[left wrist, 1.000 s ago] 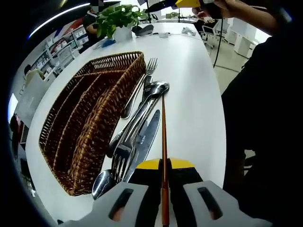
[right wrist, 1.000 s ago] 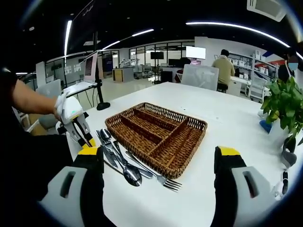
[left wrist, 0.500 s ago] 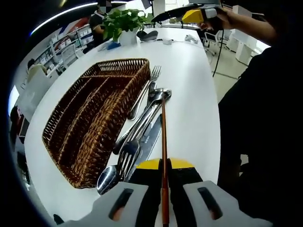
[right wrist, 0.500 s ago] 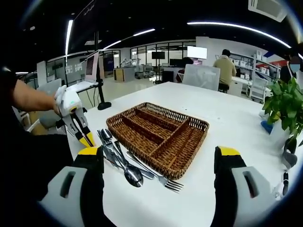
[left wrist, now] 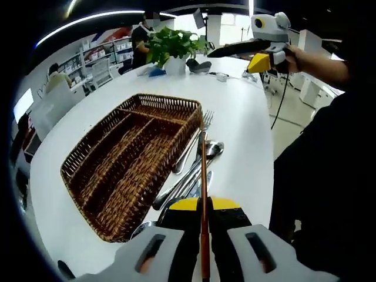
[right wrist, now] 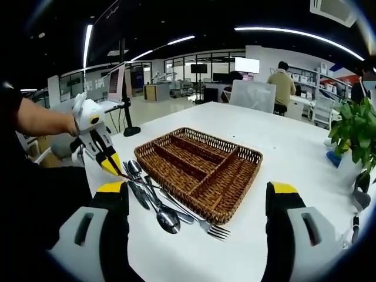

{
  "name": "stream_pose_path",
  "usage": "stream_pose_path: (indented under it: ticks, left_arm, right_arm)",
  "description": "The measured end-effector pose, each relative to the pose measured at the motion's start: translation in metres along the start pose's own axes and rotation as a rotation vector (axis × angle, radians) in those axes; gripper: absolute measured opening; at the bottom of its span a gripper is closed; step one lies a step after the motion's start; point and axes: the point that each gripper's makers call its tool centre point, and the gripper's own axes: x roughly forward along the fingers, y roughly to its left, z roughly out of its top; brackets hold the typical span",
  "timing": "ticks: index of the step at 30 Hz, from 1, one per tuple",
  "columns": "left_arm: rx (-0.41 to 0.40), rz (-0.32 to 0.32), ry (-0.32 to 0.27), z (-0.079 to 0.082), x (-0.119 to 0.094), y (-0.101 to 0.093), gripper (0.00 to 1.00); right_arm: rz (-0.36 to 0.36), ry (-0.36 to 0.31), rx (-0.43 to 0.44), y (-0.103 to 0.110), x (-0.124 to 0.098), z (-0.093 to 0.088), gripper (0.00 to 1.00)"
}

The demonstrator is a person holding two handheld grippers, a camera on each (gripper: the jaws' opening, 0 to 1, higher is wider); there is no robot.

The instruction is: Arrange the knives, forks, and spoons in their matching storage slots by inserting each utensil handle-first until every utensil is classified and aligned in the correct compartment

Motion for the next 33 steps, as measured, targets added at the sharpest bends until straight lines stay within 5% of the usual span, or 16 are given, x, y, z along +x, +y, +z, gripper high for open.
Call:
stream_pose_path:
  ticks: [6, 9, 14, 26, 33]
  left_arm:
    - [-0.057, 0.089, -0.035, 0.012, -0.007, 0.020, 0.03]
    - [-0.109, 0.133, -0.118, 0.031, -0.015, 0.031, 0.03]
    - [-0.181, 0.113, -0.222, 0.053, -0.026, 0.033, 0.03]
    - [-0.265, 0.091, -0.358, 0.086, -0.035, 0.024, 0.03]
    - [-0.318, 0.033, -0.459, 0.116, -0.039, 0.013, 0.03]
  right_arm:
    - [0.006, 0.003, 0.002, 0.000, 0.001, 0.000, 1.00]
    - [0.013, -0.001, 0.004, 0.002, 0.003, 0.002, 0.99]
    - [0.029, -0.002, -0.002, 0.008, 0.006, 0.004, 0.99]
    - [0.097, 0.003, 0.003, 0.039, 0.019, 0.000, 0.97]
    - [0.181, -0.055, 0.131, 0.069, 0.033, 0.015, 0.92]
